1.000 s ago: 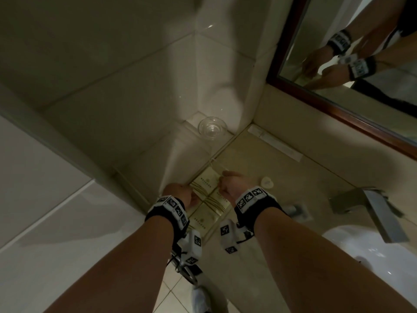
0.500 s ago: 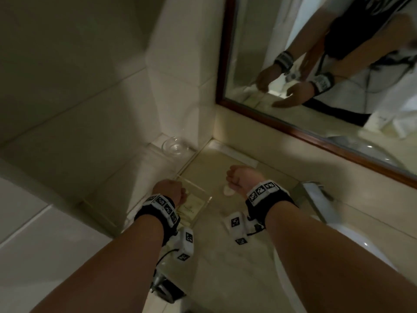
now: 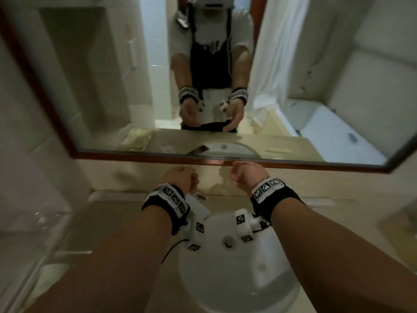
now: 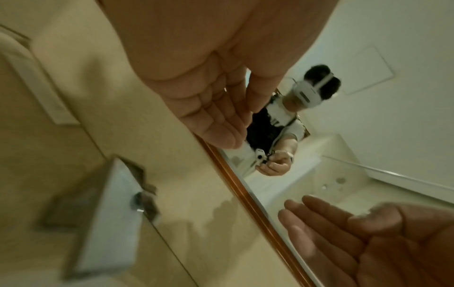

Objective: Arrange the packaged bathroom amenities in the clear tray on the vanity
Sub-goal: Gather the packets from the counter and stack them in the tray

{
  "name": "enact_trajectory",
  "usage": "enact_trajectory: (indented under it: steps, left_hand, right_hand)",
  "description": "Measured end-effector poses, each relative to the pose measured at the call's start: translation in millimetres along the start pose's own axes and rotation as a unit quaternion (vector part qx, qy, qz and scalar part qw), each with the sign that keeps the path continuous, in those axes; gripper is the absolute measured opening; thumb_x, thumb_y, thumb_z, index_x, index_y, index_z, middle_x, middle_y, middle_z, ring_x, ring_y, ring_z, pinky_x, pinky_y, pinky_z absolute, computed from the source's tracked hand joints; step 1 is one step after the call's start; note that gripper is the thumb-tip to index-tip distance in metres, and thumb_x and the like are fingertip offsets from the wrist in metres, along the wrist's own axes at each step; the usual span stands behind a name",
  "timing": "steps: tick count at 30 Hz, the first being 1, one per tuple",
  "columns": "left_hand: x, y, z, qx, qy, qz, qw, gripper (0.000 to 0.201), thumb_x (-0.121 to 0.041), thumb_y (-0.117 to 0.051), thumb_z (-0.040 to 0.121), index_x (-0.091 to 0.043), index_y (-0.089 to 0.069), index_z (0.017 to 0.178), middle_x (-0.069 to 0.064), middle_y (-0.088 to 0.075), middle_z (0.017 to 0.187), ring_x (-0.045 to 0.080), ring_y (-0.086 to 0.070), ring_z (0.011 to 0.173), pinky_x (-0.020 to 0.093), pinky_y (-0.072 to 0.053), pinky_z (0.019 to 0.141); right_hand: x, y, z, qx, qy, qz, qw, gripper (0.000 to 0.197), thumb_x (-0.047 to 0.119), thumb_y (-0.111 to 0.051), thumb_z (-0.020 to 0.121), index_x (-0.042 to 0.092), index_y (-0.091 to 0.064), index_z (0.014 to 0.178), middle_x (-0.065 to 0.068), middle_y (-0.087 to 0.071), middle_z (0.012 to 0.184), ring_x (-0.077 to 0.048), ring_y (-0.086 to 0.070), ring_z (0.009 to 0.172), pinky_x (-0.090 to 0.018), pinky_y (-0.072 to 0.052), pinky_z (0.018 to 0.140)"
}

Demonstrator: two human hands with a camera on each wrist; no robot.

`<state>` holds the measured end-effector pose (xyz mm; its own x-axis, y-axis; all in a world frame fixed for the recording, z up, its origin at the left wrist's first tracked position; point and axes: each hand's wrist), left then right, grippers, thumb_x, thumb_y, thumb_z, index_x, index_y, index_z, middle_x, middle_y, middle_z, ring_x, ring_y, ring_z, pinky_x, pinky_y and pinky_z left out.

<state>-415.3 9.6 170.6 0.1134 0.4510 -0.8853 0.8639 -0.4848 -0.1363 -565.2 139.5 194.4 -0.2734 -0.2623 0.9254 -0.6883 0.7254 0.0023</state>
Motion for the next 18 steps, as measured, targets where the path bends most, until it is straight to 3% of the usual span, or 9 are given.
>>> enact_trajectory:
  steps: [1,2,4,6,10,13,15,18]
  left_hand:
    - [2,-28,2,0.023,0.006,0.007,1.0,0.021,-0.013,-0.052,0.098,-0.007,-0.059,0.079,0.01,-0.06,0.068,0.022,-0.056,0.057,0.029,-0.048,0.054]
    - [5,-55,2,0.053,0.025,0.012,0.998,0.025,-0.013,-0.047,0.1,-0.008,-0.056,0.077,0.008,-0.056,0.066,0.02,-0.053,0.053,0.028,-0.044,0.053]
    - [17,-104,3,0.134,0.065,-0.01,0.989,0.028,-0.011,-0.034,0.096,-0.013,-0.041,0.069,0.003,-0.04,0.063,0.016,-0.04,0.051,0.023,-0.027,0.055]
    - [34,-153,3,0.17,0.091,-0.011,0.981,0.027,-0.008,-0.032,0.093,-0.02,-0.032,0.068,0.002,-0.028,0.065,0.014,-0.026,0.056,0.028,-0.012,0.059]
    - [79,-242,-6,0.17,0.11,0.027,0.979,0.03,-0.014,-0.041,0.101,-0.012,-0.046,0.071,0.008,-0.041,0.067,0.017,-0.036,0.057,0.031,-0.028,0.054]
    - [113,-292,-17,0.168,0.101,0.088,0.977,0.014,-0.008,-0.053,0.096,-0.009,-0.053,0.083,0.011,-0.05,0.07,0.018,-0.044,0.057,0.032,-0.034,0.053]
    - [139,-317,-20,0.176,0.107,0.119,0.971,0.015,-0.009,-0.057,0.094,-0.008,-0.055,0.08,0.014,-0.054,0.074,0.02,-0.047,0.057,0.034,-0.04,0.053]
    - [172,-341,-24,0.174,0.124,0.171,0.962,0.018,-0.016,-0.062,0.093,-0.007,-0.064,0.078,0.014,-0.068,0.075,0.027,-0.064,0.065,0.045,-0.059,0.07]
  right_hand:
    - [2,30,-2,-0.015,0.008,-0.006,1.0,0.024,-0.006,-0.046,0.092,0.011,-0.062,0.099,-0.022,-0.062,0.109,-0.023,-0.063,0.086,-0.044,-0.053,0.091]
    - [1,59,-3,-0.037,0.003,0.006,0.999,0.025,-0.003,-0.048,0.094,0.008,-0.062,0.11,-0.023,-0.061,0.115,-0.024,-0.061,0.092,-0.043,-0.053,0.093]
    - [-4,116,-4,-0.098,-0.015,0.043,0.994,0.034,-0.005,-0.047,0.093,0.006,-0.057,0.124,-0.025,-0.061,0.123,-0.027,-0.063,0.096,-0.039,-0.055,0.084]
    - [-11,167,-11,-0.157,-0.038,0.074,0.984,0.039,-0.012,-0.041,0.09,0.005,-0.058,0.122,-0.024,-0.062,0.126,-0.032,-0.065,0.101,-0.04,-0.054,0.084]
    - [-36,257,-28,-0.241,-0.07,0.099,0.963,0.046,-0.013,-0.034,0.09,0.004,-0.054,0.128,-0.022,-0.061,0.122,-0.032,-0.063,0.098,-0.043,-0.053,0.087]
    - [-64,312,-37,-0.273,-0.095,0.111,0.951,0.046,-0.013,-0.034,0.091,0.003,-0.053,0.129,-0.021,-0.061,0.125,-0.029,-0.064,0.094,-0.042,-0.053,0.084]
    - [-85,342,-42,-0.283,-0.113,0.114,0.946,0.046,-0.014,-0.034,0.091,0.002,-0.052,0.131,-0.021,-0.06,0.125,-0.028,-0.065,0.092,-0.042,-0.054,0.086]
    - [-116,375,-45,-0.294,-0.14,0.122,0.938,0.045,-0.013,-0.035,0.091,0.003,-0.053,0.129,-0.02,-0.06,0.125,-0.028,-0.065,0.091,-0.042,-0.055,0.085]
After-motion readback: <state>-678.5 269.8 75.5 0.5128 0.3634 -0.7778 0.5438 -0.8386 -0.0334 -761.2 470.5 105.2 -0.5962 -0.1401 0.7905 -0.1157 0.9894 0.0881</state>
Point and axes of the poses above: each hand's wrist, its own z-axis towards the middle knuckle, its own y-axis out of the back of the hand, x = y × z
